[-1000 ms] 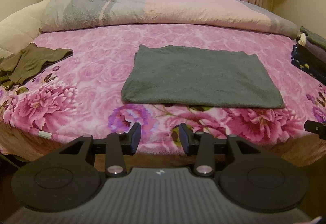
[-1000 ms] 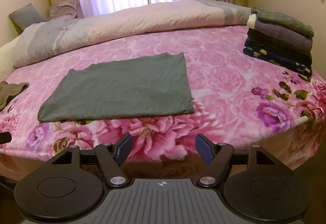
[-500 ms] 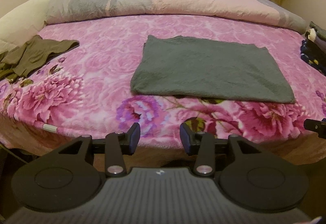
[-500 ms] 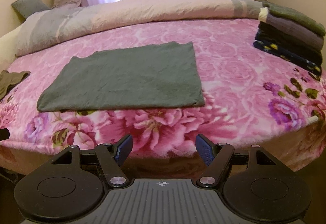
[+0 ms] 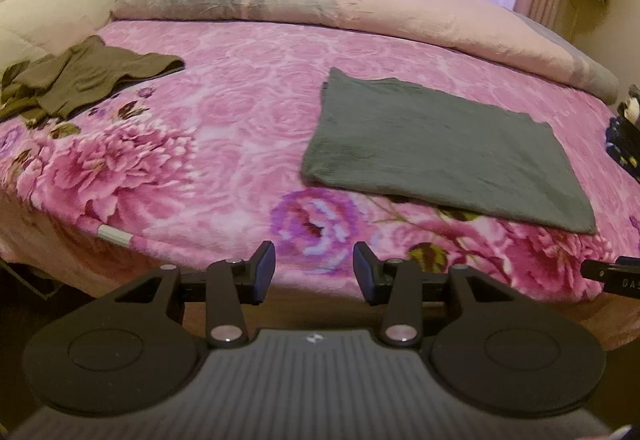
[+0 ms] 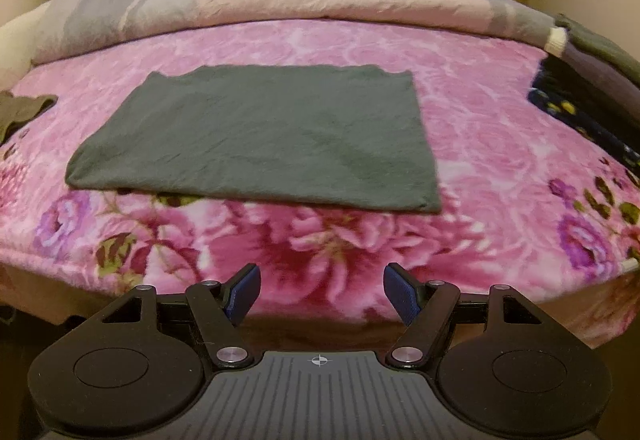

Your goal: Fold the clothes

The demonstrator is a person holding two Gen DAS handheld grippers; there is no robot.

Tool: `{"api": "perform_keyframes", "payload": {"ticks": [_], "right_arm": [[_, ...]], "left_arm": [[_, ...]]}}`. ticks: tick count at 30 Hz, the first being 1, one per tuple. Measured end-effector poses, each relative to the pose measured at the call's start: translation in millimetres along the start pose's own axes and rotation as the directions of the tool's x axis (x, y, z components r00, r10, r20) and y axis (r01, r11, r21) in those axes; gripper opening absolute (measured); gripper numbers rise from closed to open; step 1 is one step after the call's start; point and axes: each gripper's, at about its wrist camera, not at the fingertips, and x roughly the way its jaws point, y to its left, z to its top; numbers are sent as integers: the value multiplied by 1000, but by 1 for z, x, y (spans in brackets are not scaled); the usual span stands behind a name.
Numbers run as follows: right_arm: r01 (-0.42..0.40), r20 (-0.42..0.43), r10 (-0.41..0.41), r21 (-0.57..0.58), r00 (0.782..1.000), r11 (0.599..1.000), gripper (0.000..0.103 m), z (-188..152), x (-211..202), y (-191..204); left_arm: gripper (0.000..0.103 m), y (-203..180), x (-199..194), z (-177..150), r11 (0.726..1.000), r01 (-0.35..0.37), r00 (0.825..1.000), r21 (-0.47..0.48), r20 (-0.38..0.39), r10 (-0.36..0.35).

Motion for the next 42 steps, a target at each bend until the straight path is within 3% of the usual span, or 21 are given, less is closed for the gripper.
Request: {"api": "perform_keyframes", "payload": {"ticks": [9, 15, 18, 24, 28, 31, 36, 39, 40, 41, 42], "right_arm": [[-61, -10, 62, 55, 998, 997, 71, 3, 21, -4], [-106, 0, 110, 255, 994, 961, 71, -5, 34, -57], [-193, 45, 192, 414, 980, 890, 71, -7, 44, -92], [-302, 152, 281, 707, 948, 639, 71, -6, 73, -151], [-322, 182, 290, 756, 940, 569, 71, 2, 84, -167], [-295, 165, 273, 779, 948, 553, 71, 5, 93, -175], [-310, 207, 249, 807, 946, 503, 68, 3, 107, -186], [-314, 231, 226, 823, 946, 473, 53, 2, 116, -191], [-315, 237, 221, 834, 946, 453, 51, 0, 119, -194], [-322, 248, 220, 845, 944, 427, 48, -1, 121, -196], [-328, 258, 218, 852, 941, 408, 37, -3, 123, -199]], "left_arm": [[39, 22, 0, 0, 997, -27, 1000, -66, -13, 26], [39, 10, 33, 7, 994, 47, 998, -100, -41, -51], [39, 5, 59, 18, 985, 96, 994, -144, -37, -103], [38, -1, 112, 45, 963, 158, 985, -218, -37, -170], [38, 12, 138, 56, 936, 188, 977, -298, -41, -209], [39, 34, 156, 53, 884, 190, 973, -428, -38, -227], [38, 63, 192, 38, 706, 215, 954, -675, -9, -299], [25, 73, 204, 31, 601, 227, 951, -766, 40, -307], [19, 76, 207, 31, 580, 223, 951, -784, 44, -306], [13, 79, 209, 32, 575, 221, 951, -788, 43, -306], [10, 80, 210, 34, 590, 219, 952, -777, 37, -305]]}}
